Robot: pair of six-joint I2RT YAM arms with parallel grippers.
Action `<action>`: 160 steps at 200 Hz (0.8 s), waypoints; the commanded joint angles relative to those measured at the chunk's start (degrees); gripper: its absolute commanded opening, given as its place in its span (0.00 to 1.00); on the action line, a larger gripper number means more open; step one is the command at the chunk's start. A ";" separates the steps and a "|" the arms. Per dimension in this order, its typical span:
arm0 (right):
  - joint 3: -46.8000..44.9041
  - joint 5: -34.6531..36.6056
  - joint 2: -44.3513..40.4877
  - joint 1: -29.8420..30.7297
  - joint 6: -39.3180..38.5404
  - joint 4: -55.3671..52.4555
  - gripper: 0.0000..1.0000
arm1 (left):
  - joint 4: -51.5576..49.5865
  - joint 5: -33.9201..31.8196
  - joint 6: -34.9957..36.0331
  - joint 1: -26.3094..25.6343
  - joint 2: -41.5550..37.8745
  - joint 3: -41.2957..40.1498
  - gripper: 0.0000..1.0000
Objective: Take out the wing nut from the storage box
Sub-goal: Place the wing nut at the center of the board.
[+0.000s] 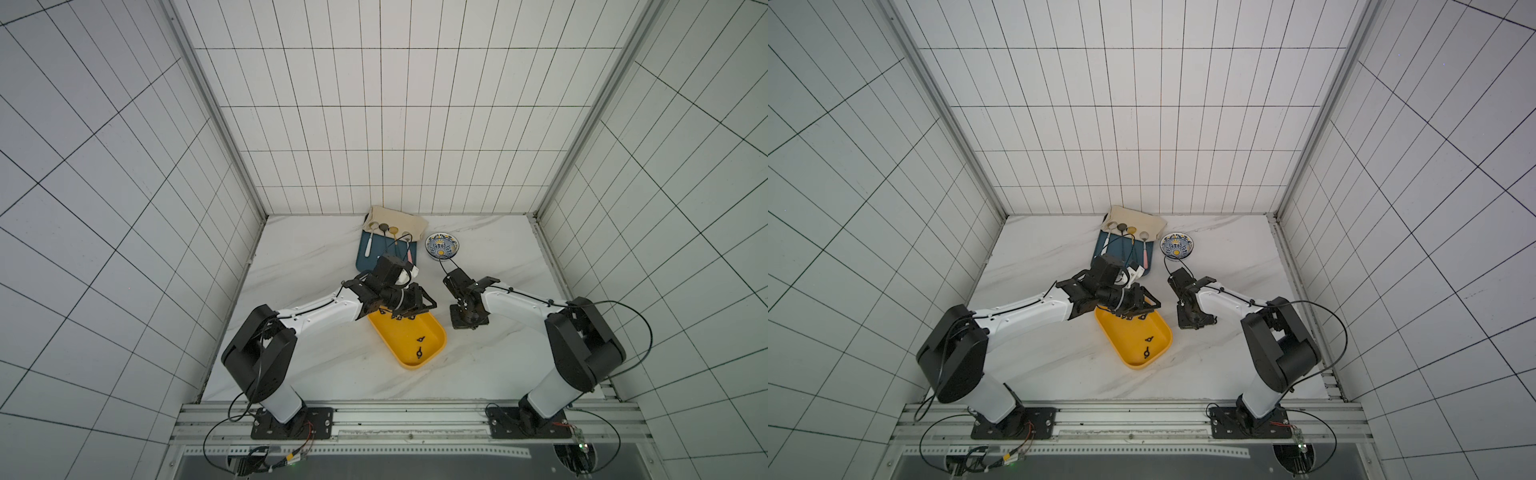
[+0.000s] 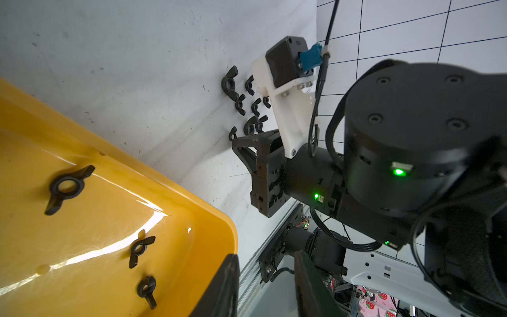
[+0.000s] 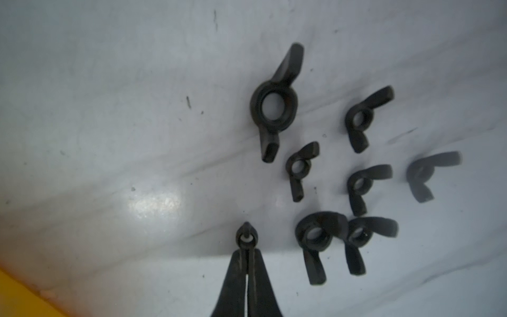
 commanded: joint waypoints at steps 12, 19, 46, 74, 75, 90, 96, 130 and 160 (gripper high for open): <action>-1.13 0.03 1.46 -0.81 0.59 0.19 0.00 | 1.46 0.24 0.28 -0.06 0.42 -0.30 0.37; -1.24 -0.06 1.57 -0.89 0.59 0.29 0.00 | 1.45 0.24 0.33 -0.06 0.41 -0.35 0.37; -1.50 -0.45 1.61 -1.11 0.68 0.44 0.03 | 1.45 0.33 0.38 0.03 0.64 -0.44 0.37; -1.59 -1.03 1.85 -1.18 0.42 0.47 0.08 | 1.38 0.42 0.38 0.11 0.72 -0.52 0.37; -1.63 -1.07 1.85 -1.20 0.42 0.42 0.08 | 1.38 0.42 0.39 0.12 0.72 -0.52 0.37; -1.71 -1.20 1.94 -1.20 0.33 0.49 0.10 | 1.27 0.42 0.33 0.16 0.64 -0.61 0.37; -1.69 -1.20 1.94 -1.18 0.33 0.55 0.10 | 1.33 0.57 0.22 0.21 0.61 -0.61 0.37; -1.50 -1.38 1.87 -1.40 0.42 0.64 0.15 | 1.31 0.70 0.22 0.29 0.34 -0.26 0.37; -1.48 -1.46 1.04 -1.39 0.42 0.64 0.17 | 0.86 0.68 0.44 0.82 -0.19 -0.52 0.37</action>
